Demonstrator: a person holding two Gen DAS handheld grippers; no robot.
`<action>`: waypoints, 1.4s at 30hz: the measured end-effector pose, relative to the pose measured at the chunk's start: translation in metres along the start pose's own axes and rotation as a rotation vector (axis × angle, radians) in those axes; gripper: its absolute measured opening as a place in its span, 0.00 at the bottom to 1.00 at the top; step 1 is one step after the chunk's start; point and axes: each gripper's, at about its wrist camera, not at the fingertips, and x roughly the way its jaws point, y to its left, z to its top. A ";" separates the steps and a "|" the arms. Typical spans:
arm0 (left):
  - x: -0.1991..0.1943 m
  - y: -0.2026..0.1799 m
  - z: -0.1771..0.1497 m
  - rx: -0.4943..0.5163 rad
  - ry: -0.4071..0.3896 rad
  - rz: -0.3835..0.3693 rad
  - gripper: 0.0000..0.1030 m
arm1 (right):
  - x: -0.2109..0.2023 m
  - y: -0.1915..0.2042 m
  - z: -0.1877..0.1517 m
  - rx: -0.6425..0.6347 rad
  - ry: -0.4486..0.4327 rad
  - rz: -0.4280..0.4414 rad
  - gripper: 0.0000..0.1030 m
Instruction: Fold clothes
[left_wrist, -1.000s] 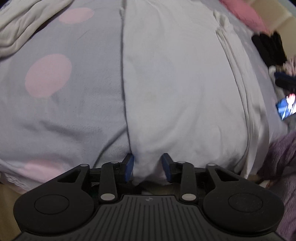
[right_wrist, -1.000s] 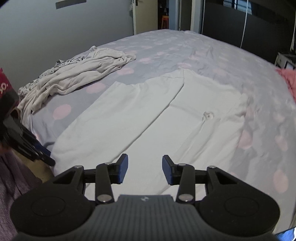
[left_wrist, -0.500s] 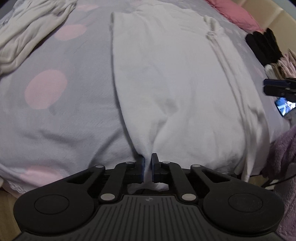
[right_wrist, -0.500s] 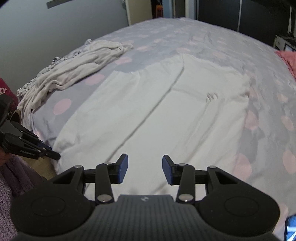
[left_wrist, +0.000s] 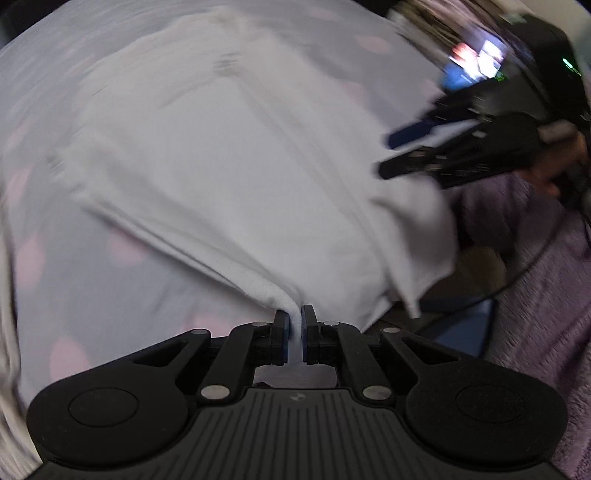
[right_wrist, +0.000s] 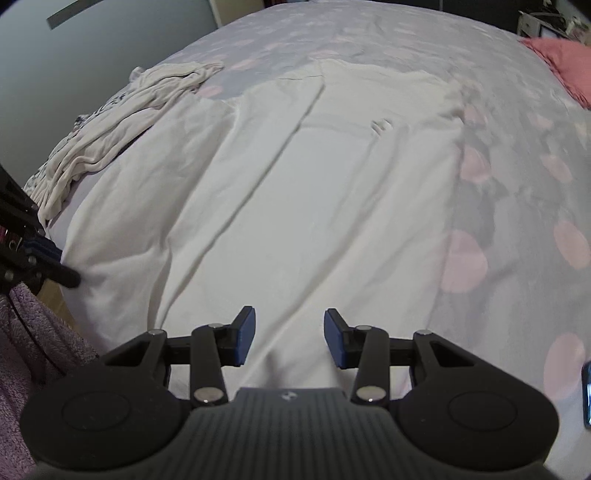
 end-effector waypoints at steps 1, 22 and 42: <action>0.005 -0.007 0.009 0.036 0.018 -0.011 0.04 | 0.000 -0.003 -0.002 0.010 0.001 -0.001 0.43; 0.071 -0.044 0.028 0.122 0.021 -0.109 0.46 | -0.001 -0.048 -0.031 0.139 0.013 0.025 0.44; 0.073 0.018 -0.033 0.111 -0.059 -0.031 0.48 | -0.009 -0.022 -0.033 0.054 -0.004 0.042 0.44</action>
